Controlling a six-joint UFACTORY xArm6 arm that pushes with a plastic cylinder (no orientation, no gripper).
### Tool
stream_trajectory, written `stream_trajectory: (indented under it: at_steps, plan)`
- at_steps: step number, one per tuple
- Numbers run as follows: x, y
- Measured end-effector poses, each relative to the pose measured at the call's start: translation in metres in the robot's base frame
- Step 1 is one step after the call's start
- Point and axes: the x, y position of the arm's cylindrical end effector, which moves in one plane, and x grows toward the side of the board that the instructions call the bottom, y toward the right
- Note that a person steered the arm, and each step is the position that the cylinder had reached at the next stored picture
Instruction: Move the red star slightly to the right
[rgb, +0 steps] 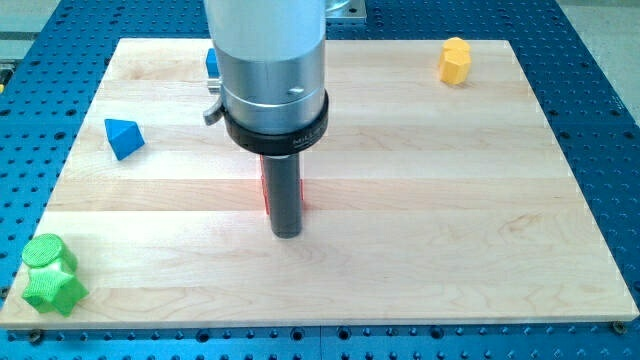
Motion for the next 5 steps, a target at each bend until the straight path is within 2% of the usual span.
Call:
stream_trajectory:
  at_steps: [1,2,3,4,5]
  plan:
    - [-0.003,0.003]
    - [-0.027,0.027]
    - [-0.080,0.058]
    - [-0.122,0.054]
    - [-0.137,0.018]
